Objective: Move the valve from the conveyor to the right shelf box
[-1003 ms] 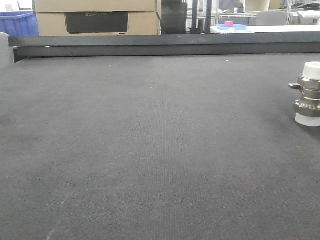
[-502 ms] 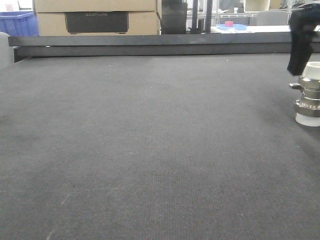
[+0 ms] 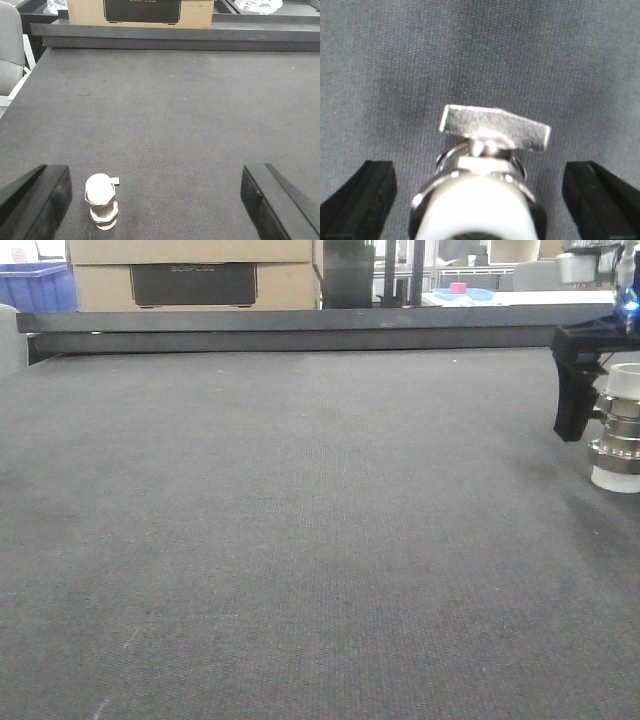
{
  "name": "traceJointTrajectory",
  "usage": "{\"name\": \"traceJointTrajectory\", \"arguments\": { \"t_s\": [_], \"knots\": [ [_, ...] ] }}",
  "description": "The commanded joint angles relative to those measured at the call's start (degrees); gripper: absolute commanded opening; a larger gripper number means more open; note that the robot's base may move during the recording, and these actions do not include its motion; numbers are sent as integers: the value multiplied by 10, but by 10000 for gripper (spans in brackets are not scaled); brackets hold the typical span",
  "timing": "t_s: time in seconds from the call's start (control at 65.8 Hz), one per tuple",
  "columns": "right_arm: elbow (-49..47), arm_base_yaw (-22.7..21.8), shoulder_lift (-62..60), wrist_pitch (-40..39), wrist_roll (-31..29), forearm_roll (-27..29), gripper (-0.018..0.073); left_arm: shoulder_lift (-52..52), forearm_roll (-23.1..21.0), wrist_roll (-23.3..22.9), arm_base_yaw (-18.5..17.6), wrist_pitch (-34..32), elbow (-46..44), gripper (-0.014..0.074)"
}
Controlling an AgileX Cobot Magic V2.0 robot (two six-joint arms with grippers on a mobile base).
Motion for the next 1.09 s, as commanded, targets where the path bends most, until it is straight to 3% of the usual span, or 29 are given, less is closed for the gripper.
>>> {"name": "traceJointTrajectory", "arguments": {
  "t_s": [0.0, 0.076, 0.228, 0.258, 0.486, 0.623, 0.699, 0.912, 1.079],
  "knots": [
    [-6, 0, 0, -9, -3, 0, 466, -1, -3, -1, -4, -5, -5, 587],
    [-7, 0, -4, -9, -3, 0, 317, -1, -3, -1, -4, -5, -5, 587],
    [-11, 0, -17, -14, -3, 0, -119, -1, -3, -1, -4, 7, -8, 587],
    [-11, 0, -22, -17, -3, 0, -167, -1, -3, -1, -4, 20, -16, 587],
    [-11, 0, -68, -13, -3, 0, -152, 64, 2, -18, 1, 180, -121, 580],
    [-7, 0, -104, -8, -3, 0, -152, 143, 8, -31, 30, 306, -211, 580],
    [6, 0, -126, -16, -3, 0, -152, 189, 16, -10, 45, 355, -259, 580],
    [72, 0, -168, -34, -3, 2, -152, 311, 19, 67, 96, 430, -365, 580],
    [107, 0, -184, -50, -3, 10, -152, 408, 19, 98, 106, 443, -401, 580]
  ]
}}
